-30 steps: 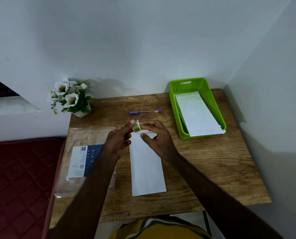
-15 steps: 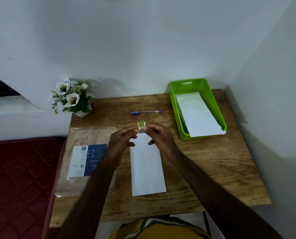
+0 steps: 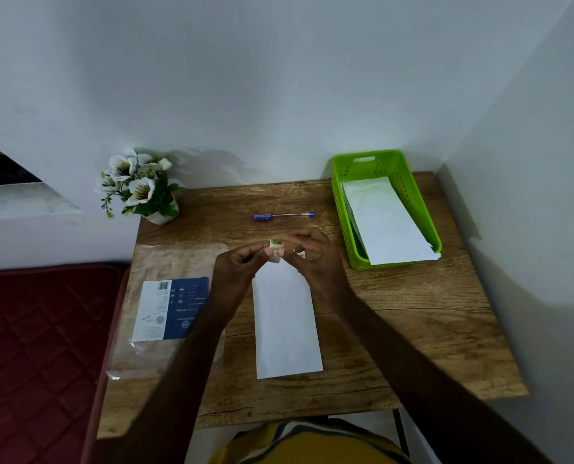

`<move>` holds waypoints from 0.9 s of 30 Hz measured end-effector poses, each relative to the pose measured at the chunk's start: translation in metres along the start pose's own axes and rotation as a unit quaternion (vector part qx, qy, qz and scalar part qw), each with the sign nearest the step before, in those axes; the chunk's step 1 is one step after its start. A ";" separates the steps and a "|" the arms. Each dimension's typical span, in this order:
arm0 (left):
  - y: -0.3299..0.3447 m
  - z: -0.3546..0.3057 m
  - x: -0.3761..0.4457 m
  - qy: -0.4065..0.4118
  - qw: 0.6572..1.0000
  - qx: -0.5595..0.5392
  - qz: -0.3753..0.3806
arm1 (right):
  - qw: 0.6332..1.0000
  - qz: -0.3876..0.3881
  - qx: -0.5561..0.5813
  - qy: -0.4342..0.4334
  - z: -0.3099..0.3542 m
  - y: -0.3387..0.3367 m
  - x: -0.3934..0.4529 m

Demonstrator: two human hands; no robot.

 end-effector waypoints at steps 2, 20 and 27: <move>0.000 -0.001 0.001 -0.002 1.000 0.000 0.010 | 0.999 0.016 -0.020 -0.019 -0.001 -0.001 0.004; 0.006 -0.005 -0.004 0.006 0.999 0.009 0.036 | 0.995 -0.038 -0.074 -0.052 0.000 0.006 -0.002; 0.009 -0.005 -0.005 0.012 1.000 0.013 0.015 | 0.994 -0.075 -0.040 0.073 -0.001 0.007 0.000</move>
Point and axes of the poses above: each hand's wrist, its own x-axis towards the middle knuckle, its own y-axis out of the palm, z = x × y, the point moved 3 cm from there along x, towards the middle knuckle, and after that the axes turned 12 degrees about -z, right-handed, at the moved point
